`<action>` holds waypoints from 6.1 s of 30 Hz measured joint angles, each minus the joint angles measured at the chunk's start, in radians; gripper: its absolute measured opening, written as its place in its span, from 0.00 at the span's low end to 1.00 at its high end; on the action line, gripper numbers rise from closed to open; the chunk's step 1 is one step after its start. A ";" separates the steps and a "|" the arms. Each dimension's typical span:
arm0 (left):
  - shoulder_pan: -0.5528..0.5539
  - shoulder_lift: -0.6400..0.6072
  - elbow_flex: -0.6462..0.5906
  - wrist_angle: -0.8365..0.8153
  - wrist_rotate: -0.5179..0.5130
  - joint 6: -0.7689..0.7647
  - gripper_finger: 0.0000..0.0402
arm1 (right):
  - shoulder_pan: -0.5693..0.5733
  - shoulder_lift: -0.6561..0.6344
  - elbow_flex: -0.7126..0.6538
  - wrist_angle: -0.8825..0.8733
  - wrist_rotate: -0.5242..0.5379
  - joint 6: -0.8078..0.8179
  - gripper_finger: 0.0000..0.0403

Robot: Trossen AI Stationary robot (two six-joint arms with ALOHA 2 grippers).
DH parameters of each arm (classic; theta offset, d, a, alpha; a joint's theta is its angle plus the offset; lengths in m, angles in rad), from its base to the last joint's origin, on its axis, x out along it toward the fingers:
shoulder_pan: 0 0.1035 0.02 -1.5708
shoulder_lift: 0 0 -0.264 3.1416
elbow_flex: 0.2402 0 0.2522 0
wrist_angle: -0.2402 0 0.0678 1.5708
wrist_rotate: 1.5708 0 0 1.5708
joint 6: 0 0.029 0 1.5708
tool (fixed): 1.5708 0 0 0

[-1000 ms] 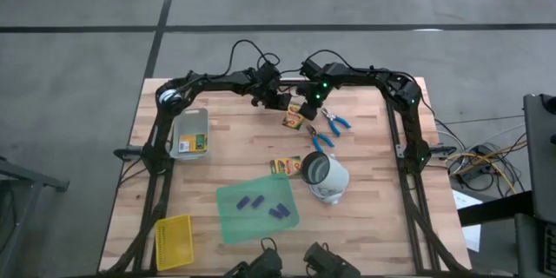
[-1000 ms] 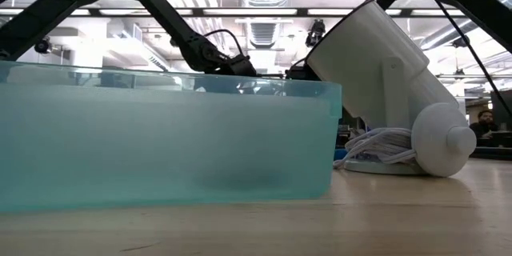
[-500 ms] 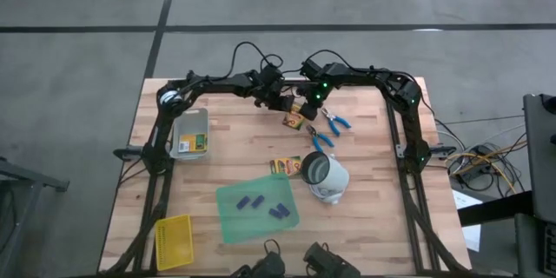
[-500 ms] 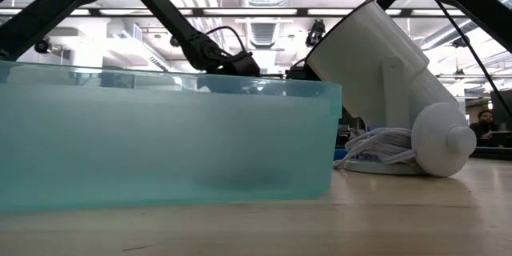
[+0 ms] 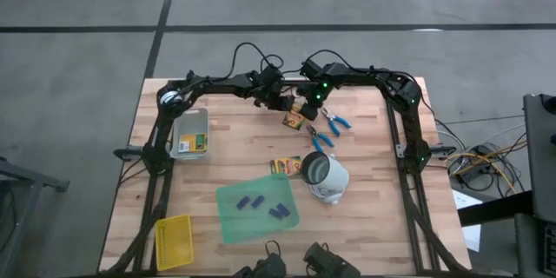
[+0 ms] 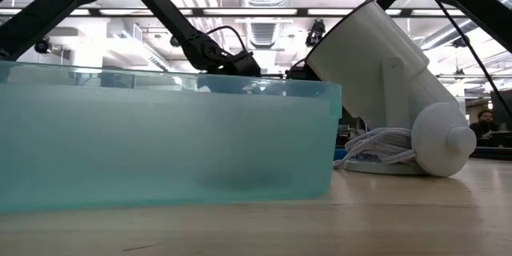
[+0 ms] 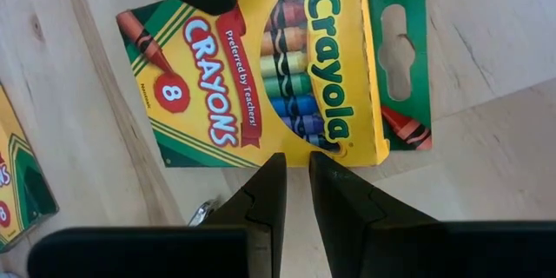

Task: Pick & Place School Supplies
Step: Put the yellow crayon box into the gray bin

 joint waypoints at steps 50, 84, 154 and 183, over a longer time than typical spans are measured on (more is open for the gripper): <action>-0.002 0.029 -0.016 0.121 0.140 -0.043 0.25 | 0.000 0.003 -0.017 -0.010 0.003 -0.023 0.14; 0.010 0.003 -0.016 0.104 0.057 -0.088 0.10 | -0.061 -0.256 -0.011 0.043 -0.002 -0.109 0.14; -0.102 -1.038 -0.699 -0.800 -0.518 -0.406 0.12 | -0.148 -0.294 -0.013 0.208 -0.062 -0.166 0.14; -0.102 -1.038 -0.720 -0.755 -0.689 -0.407 0.16 | -0.148 -0.294 -0.013 0.208 -0.062 -0.163 0.14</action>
